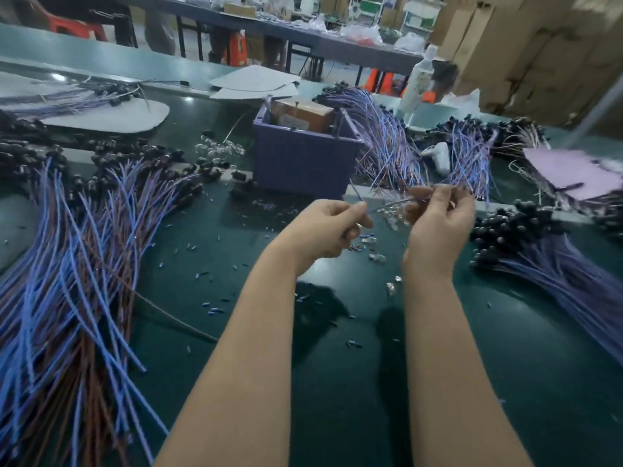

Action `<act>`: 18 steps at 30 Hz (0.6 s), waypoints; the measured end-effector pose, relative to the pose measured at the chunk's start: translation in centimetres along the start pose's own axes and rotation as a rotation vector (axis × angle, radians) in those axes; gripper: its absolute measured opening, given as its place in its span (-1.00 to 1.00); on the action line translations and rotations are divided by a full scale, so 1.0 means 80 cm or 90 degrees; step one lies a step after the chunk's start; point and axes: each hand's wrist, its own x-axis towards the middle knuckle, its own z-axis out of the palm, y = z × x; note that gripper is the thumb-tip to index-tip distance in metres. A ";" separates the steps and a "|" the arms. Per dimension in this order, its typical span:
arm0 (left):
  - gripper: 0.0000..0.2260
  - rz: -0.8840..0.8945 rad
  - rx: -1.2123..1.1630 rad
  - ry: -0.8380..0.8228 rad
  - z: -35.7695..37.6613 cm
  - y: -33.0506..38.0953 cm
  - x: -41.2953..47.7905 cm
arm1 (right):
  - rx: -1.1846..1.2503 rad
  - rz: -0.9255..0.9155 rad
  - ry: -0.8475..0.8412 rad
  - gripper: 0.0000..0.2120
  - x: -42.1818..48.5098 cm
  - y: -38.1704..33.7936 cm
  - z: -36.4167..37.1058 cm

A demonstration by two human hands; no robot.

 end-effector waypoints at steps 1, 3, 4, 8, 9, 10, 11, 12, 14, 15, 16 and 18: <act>-0.75 0.005 0.018 0.013 0.002 -0.006 0.003 | 0.020 0.013 0.036 -0.78 0.003 0.007 -0.005; -0.84 0.010 0.050 0.066 0.004 -0.015 0.008 | 0.075 0.049 0.085 -0.77 0.009 0.019 -0.011; -0.88 0.016 0.066 0.096 0.005 -0.019 0.010 | 0.101 0.071 0.094 -0.77 0.011 0.025 -0.012; -0.91 0.068 0.100 0.172 0.008 -0.028 0.016 | 0.065 0.189 0.000 -0.81 0.007 0.047 -0.007; -0.90 0.075 0.107 0.180 0.009 -0.030 0.017 | 0.031 0.206 -0.048 -0.80 0.005 0.051 -0.005; -0.90 0.076 0.112 0.192 0.009 -0.032 0.017 | -0.004 0.212 -0.093 -0.79 0.003 0.055 -0.004; -0.91 0.076 0.115 0.211 0.009 -0.034 0.018 | -0.030 0.211 -0.127 -0.78 0.001 0.056 -0.004; -0.92 0.078 0.119 0.237 0.006 -0.035 0.018 | -0.041 0.205 -0.148 -0.76 0.000 0.057 -0.003; -0.92 0.082 0.132 0.293 -0.002 -0.038 0.020 | -0.017 0.194 -0.146 -0.75 0.000 0.055 -0.003; -0.90 0.082 0.140 0.311 -0.006 -0.038 0.020 | 0.007 0.193 -0.133 -0.76 0.000 0.054 -0.004; -0.88 0.080 0.151 0.319 -0.009 -0.039 0.020 | 0.031 0.194 -0.120 -0.76 0.001 0.053 -0.005; -0.81 0.073 0.188 0.312 -0.012 -0.038 0.020 | 0.064 0.197 -0.100 -0.76 0.002 0.052 -0.006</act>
